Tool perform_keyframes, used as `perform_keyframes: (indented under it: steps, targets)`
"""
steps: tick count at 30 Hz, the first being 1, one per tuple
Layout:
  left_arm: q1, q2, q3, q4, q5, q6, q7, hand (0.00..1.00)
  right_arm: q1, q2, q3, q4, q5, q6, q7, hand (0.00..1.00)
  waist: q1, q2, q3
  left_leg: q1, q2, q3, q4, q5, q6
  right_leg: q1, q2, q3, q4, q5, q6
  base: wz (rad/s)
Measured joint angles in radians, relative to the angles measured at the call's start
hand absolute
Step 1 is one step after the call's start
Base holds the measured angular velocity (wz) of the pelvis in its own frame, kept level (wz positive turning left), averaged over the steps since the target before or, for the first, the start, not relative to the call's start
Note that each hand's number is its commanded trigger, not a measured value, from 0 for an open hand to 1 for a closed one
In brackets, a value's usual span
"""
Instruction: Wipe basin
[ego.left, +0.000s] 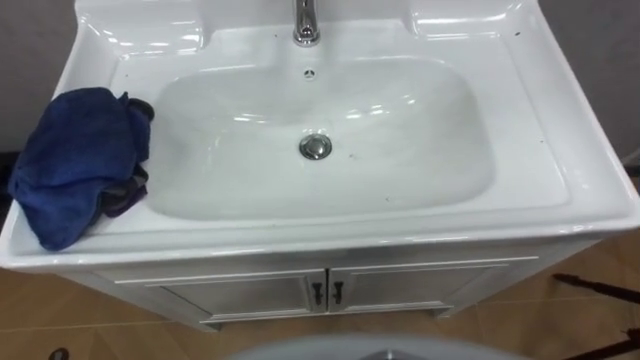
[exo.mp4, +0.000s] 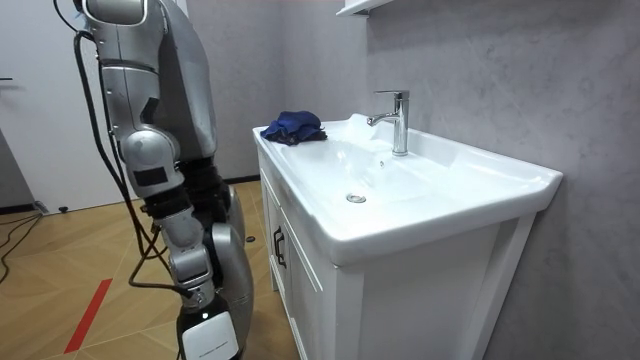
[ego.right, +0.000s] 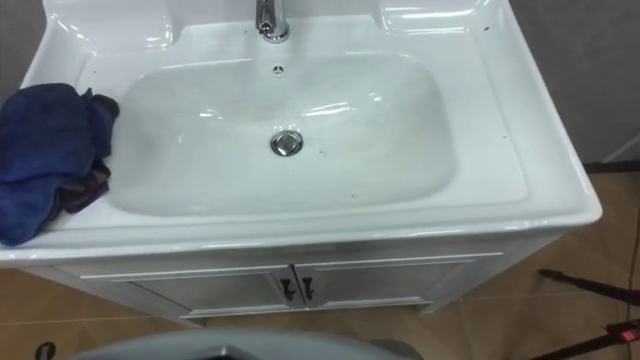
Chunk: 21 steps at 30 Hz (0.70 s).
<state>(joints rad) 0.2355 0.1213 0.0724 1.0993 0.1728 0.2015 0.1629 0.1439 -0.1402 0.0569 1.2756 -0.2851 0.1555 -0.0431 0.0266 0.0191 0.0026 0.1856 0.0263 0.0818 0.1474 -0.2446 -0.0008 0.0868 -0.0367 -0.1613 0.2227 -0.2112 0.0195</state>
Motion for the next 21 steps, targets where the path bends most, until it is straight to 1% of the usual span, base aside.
perform_keyframes:
  steps: [6,8,14,21]
  targets:
    - [0.000,-0.001,-0.001,0.001,0.000,0.000,-0.002,0.00,0.000,0.000,0.000,0.000,-0.003,0.000,0.003,0.00,0.001,0.000,-0.0001,0.001,0.000,0.002,0.000,0.000,0.000,-0.002,0.002,0.007,0.000,0.000,0.000,-0.01]
    - [0.001,-0.001,-0.001,0.001,0.001,0.002,-0.010,0.00,0.000,0.000,0.000,0.000,-0.004,0.001,0.003,0.00,0.002,0.000,-0.0002,0.001,0.000,0.003,0.000,0.000,0.000,-0.003,0.002,0.009,0.001,0.000,0.000,-0.02]
    - [0.007,-0.010,-0.001,0.003,0.038,0.007,-0.045,0.00,-0.001,0.000,0.000,0.004,-0.004,0.019,0.012,0.00,0.006,0.000,-0.0007,0.002,0.000,0.008,0.001,0.000,0.000,-0.006,0.004,0.019,0.002,0.003,0.000,-0.03]
    - [0.010,-0.014,-0.001,0.003,0.038,0.016,-0.077,0.00,-0.001,0.000,0.000,0.007,-0.004,0.021,0.014,0.00,0.006,-0.001,-0.0015,0.003,0.000,0.012,0.001,0.000,0.000,-0.007,0.004,0.022,0.002,0.008,0.000,-0.01]
